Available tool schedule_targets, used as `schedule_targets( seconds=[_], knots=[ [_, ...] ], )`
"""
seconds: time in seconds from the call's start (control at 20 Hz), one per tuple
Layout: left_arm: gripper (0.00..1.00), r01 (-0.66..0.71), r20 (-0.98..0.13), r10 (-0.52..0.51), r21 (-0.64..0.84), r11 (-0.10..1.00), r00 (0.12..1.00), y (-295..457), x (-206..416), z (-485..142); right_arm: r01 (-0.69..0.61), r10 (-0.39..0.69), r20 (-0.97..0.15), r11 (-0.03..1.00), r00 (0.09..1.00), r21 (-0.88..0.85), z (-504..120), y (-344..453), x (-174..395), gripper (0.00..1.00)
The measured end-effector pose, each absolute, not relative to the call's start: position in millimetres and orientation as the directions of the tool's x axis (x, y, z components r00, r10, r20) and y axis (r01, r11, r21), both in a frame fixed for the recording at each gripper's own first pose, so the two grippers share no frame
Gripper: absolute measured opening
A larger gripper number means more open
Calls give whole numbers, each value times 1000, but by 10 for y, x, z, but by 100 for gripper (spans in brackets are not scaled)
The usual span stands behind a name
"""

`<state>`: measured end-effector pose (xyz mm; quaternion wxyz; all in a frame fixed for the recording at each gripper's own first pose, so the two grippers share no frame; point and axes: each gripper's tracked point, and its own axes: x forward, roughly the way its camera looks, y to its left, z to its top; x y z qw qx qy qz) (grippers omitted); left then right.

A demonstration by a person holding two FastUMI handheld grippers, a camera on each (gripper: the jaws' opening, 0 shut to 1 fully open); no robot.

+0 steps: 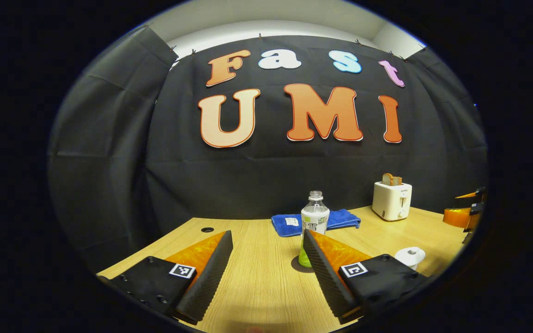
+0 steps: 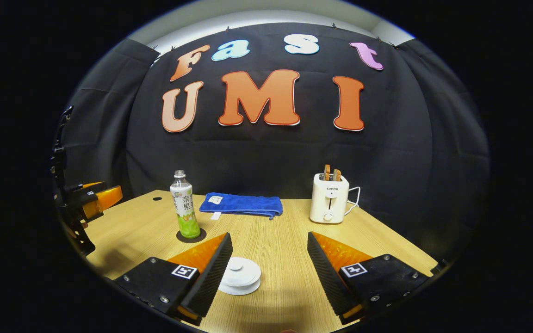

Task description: Open the teacup lid with one hand, grasp the water bottle and pour water into the teacup with the other hand; after pouring, place the water bottle on the coaster and then close the teacup lid.

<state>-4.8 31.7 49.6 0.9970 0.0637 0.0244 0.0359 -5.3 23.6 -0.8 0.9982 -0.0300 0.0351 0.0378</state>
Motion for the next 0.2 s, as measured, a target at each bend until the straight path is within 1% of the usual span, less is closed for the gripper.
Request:
schedule_targets(
  seconds=[0.1,0.15,0.2],
  knots=[
    [98,-66,-45,73,129,989,996,301,-61,502,-80,76,-75,995,994,-57,-15,244,-55,97],
    [96,-65,-46,71,131,989,996,301,-58,492,-81,77,-75,995,994,-57,-13,248,-53,97],
    [98,-64,-47,71,132,989,996,307,-70,494,-82,77,-76,995,994,-56,-20,249,-50,97]
  ],
)
